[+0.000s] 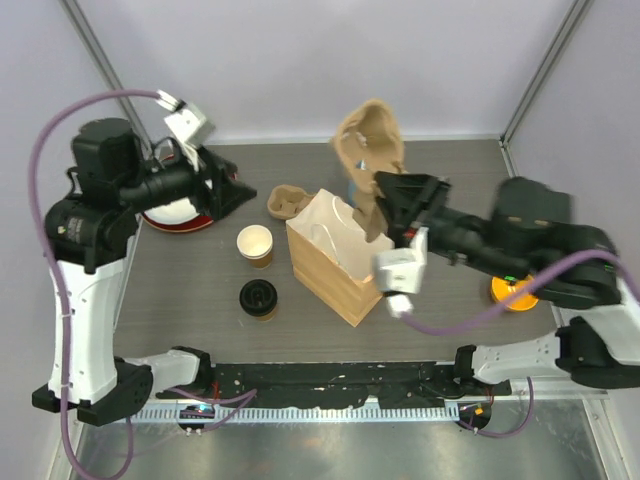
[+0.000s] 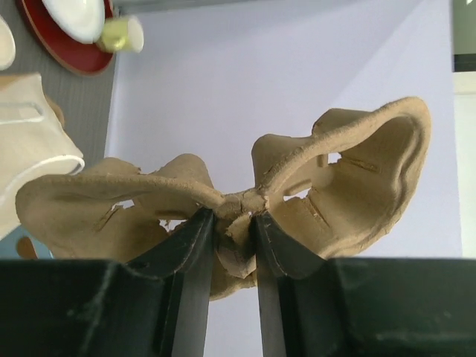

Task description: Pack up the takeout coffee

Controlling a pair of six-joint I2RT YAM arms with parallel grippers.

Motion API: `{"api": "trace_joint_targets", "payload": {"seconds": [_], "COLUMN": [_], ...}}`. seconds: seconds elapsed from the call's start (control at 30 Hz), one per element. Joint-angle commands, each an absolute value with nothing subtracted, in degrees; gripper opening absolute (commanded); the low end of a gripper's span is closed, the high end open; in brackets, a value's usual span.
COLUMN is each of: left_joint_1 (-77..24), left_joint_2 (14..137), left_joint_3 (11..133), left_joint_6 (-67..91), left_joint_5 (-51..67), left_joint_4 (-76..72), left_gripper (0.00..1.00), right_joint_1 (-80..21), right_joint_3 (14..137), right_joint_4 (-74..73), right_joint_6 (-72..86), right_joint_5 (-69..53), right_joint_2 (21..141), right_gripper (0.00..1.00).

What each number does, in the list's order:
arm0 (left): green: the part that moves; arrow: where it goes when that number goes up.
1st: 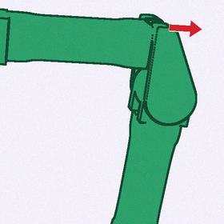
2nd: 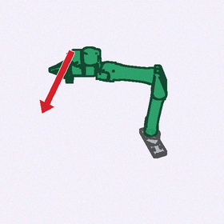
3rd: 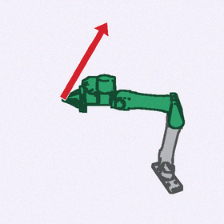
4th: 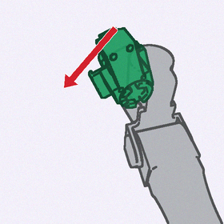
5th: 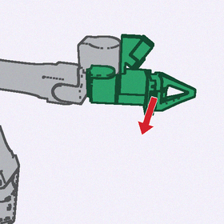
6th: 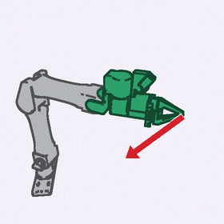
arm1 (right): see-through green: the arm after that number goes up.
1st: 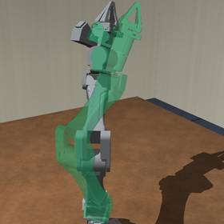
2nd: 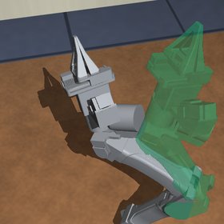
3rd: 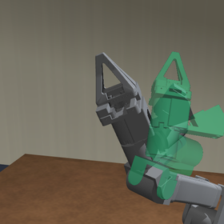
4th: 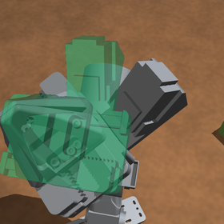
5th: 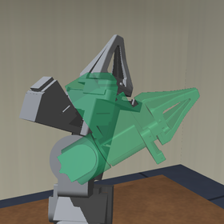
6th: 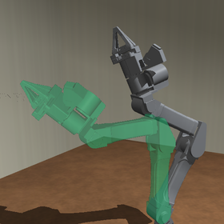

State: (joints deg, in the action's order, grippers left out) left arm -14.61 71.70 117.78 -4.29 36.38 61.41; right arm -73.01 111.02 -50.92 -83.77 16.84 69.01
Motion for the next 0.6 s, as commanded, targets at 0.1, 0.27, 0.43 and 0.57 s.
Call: {"api": "trace_joint_targets", "payload": {"seconds": [0.1,0.27,0.43,0.57], "left_joint_1": [-18.3,-25.6,-33.6,-35.6], "left_joint_2": [71.7,75.0,78.4,79.3], "left_joint_3": [94.1,92.5,95.2,97.2], "left_joint_6": [-26.1,-36.4,-46.9,-49.4], "left_joint_5": [49.6,48.9,45.5,43.5], "left_joint_4": [59.1,62.3,70.6,72.8], "left_gripper": [0.67,0.80,0.85,0.85], "right_joint_1": [-73.0,-73.0,-72.4,-64.9], "right_joint_3": [102.8,99.2,99.4,100.6], "right_joint_4": [-51.0,-52.1,-52.4,-53.0], "right_joint_6": [-67.5,-63.6,-63.7,-64.9], "right_joint_5": [-1.9,-3.3,-4.1,-12.0], "right_joint_2": [57.4,57.7,62.4,65.4], "right_gripper": [0.01,0.01,0.01,0.01]}}
